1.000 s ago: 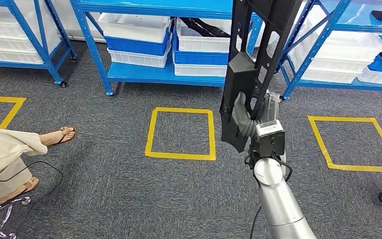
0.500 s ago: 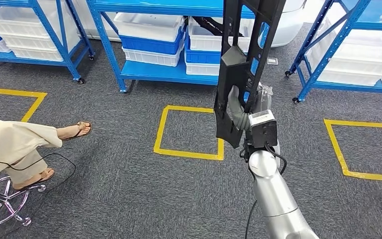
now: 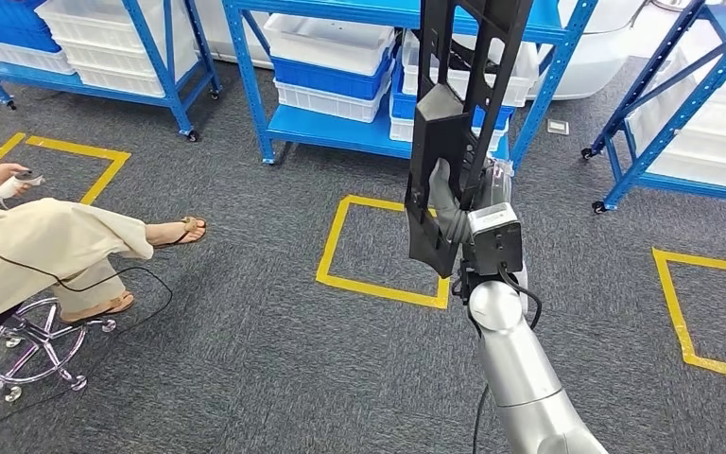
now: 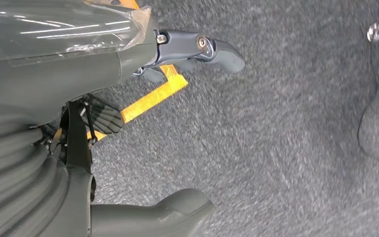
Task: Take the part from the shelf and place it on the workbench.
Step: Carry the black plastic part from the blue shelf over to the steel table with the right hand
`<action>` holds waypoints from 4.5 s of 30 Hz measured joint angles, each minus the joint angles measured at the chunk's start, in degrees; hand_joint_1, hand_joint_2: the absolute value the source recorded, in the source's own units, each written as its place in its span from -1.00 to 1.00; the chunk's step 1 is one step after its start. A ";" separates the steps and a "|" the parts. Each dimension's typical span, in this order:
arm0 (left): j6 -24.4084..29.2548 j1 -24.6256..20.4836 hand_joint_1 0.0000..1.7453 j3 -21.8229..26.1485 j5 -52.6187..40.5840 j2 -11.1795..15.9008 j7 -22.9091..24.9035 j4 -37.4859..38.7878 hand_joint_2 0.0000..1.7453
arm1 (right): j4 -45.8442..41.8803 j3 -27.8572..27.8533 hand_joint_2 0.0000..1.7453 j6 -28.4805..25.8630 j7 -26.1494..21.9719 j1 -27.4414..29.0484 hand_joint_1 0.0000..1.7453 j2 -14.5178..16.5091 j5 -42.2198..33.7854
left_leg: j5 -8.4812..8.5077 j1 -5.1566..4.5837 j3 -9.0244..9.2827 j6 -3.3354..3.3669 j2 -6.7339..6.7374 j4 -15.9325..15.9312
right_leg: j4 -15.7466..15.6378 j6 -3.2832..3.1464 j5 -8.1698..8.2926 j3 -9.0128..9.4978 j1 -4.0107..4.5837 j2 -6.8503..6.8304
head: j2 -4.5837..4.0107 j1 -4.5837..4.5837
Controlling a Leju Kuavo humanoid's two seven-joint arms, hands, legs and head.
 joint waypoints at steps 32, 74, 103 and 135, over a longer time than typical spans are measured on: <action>-0.61 0.92 -1.00 -0.04 -0.18 -0.76 0.00 0.16 1.00 | -7.68 0.04 1.00 -2.75 0.20 7.23 1.00 -3.89 -1.92 | -0.27 0.91 0.48 0.12 -0.81 0.29 | 1.75 1.75 -1.07 -0.43 -0.79 0.84 | 0.00 0.10; 11.41 1.22 -1.00 -1.91 -6.75 0.19 26.24 2.06 1.00 | -20.80 -3.99 1.00 -10.02 -4.57 22.56 1.00 -5.67 -0.23 | 0.87 0.55 -1.21 -0.52 -8.72 0.51 | 0.27 1.18 -0.27 -0.36 -0.11 7.75 | 0.00 0.75; 9.75 0.38 -1.00 -6.00 -11.99 0.66 23.04 2.49 1.00 | -23.98 -4.16 1.00 -6.68 -4.09 20.83 1.00 -4.12 3.41 | -0.06 0.51 0.64 -0.02 -6.90 0.21 | 1.38 2.19 -1.07 -0.02 -1.83 7.48 | 0.00 0.62; 9.04 0.74 -1.00 -7.38 -15.46 -0.91 26.63 3.32 1.00 | -16.19 -2.41 1.00 -6.50 -6.39 14.96 1.00 -7.57 -2.33 | 0.25 0.64 0.05 -0.03 -7.99 0.22 | 0.64 2.51 -0.11 -0.67 -2.02 8.42 | 0.00 0.48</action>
